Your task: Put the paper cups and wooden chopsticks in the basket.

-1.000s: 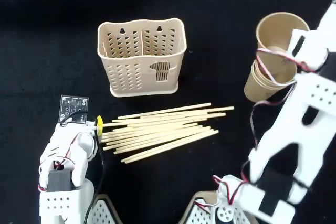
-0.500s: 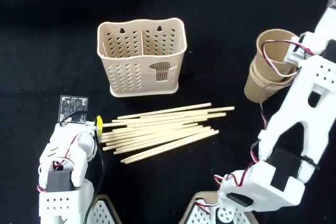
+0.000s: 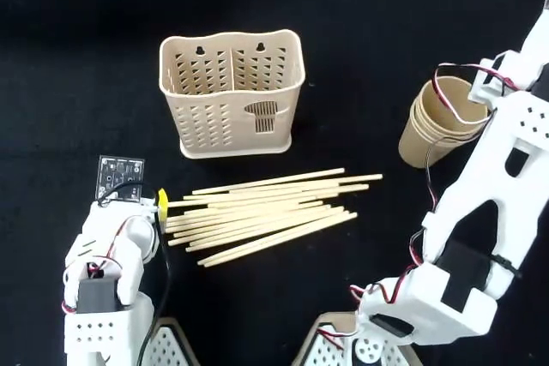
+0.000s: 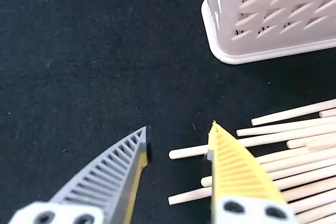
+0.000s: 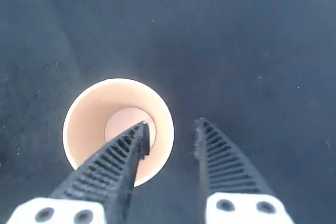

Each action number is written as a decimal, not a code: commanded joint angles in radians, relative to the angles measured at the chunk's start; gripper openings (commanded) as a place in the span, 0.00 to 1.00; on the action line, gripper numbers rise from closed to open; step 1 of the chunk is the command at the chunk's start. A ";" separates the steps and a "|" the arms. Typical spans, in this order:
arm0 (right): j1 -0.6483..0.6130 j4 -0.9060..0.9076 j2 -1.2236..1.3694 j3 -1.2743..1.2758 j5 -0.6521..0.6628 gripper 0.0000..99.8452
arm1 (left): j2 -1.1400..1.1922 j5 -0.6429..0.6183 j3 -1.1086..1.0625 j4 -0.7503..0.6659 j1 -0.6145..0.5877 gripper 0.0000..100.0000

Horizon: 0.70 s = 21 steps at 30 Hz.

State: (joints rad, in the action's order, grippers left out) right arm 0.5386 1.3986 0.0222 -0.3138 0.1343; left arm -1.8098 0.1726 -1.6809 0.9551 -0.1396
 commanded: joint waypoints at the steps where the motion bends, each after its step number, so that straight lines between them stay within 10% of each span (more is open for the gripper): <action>1: 0.002 0.008 -0.053 -0.045 -0.002 0.01 | -0.009 -0.009 -0.018 -0.020 -0.010 0.20; 21: -0.057 -0.647 -0.443 0.871 0.110 0.01 | -0.009 -0.003 -0.018 -0.020 -0.007 0.20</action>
State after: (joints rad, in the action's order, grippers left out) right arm 0.5063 0.9137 -0.3092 0.4181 0.2355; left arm -1.8098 0.1726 -1.6809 0.9551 -0.1396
